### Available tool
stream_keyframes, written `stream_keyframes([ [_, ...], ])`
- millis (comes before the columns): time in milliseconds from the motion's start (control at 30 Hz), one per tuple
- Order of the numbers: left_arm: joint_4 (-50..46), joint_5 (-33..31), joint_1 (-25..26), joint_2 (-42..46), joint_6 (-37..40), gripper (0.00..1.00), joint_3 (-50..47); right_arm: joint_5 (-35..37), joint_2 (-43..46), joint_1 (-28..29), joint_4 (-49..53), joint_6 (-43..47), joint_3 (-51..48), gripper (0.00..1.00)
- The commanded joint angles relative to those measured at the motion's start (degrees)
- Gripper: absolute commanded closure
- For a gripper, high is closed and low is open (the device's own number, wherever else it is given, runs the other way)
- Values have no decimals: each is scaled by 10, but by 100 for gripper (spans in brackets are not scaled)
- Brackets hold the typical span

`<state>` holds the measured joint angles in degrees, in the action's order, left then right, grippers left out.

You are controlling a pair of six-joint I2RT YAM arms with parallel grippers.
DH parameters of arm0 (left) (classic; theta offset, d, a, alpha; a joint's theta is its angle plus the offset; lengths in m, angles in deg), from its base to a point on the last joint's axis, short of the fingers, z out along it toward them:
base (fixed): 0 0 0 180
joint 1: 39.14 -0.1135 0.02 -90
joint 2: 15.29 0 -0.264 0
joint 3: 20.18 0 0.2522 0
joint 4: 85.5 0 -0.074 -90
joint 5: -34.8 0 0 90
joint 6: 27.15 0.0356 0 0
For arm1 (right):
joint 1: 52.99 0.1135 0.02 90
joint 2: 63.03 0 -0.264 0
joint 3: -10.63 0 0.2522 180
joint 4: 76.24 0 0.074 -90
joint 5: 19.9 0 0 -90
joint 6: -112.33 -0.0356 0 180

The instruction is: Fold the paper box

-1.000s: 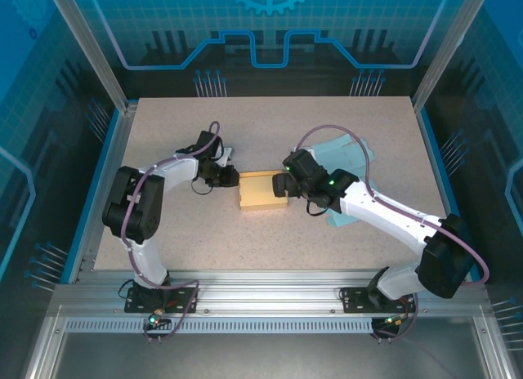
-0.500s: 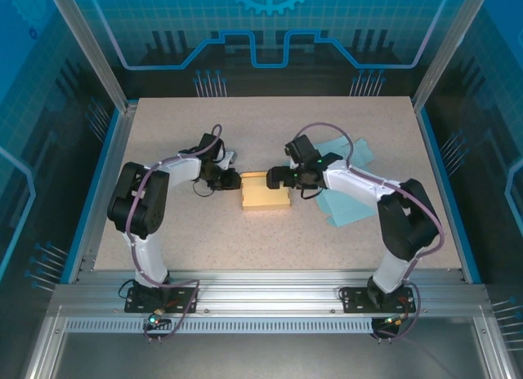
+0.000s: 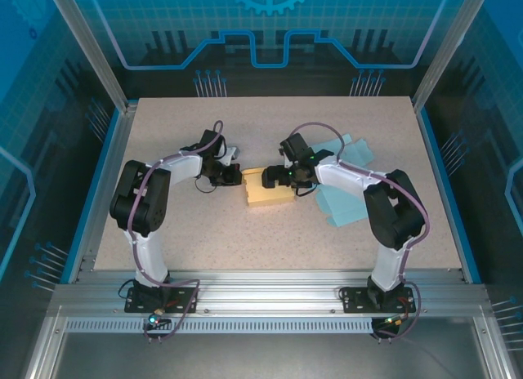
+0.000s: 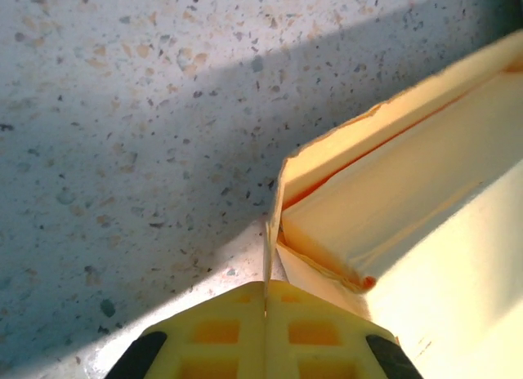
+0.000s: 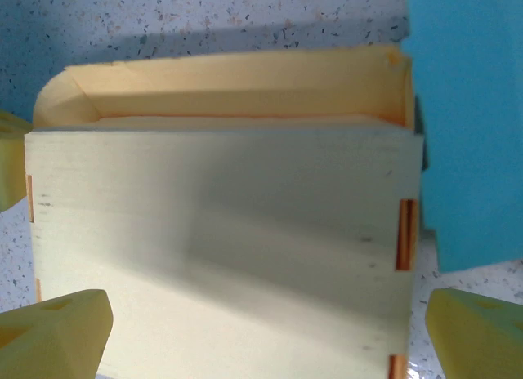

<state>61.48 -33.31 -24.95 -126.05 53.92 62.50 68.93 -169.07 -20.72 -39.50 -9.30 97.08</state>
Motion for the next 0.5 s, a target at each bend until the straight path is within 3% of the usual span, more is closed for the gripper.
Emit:
stream_keyframes([
  [0,27,29,-3,-4,9,100,9,-15,-18,-10,-5,12,20,1],
  [233,113,4,-2,54,33,100,-45,-22,-17,-14,-16,22,19,0],
  [467,275,-18,7,149,81,100,-148,-25,40,-23,-41,56,-11,0],
])
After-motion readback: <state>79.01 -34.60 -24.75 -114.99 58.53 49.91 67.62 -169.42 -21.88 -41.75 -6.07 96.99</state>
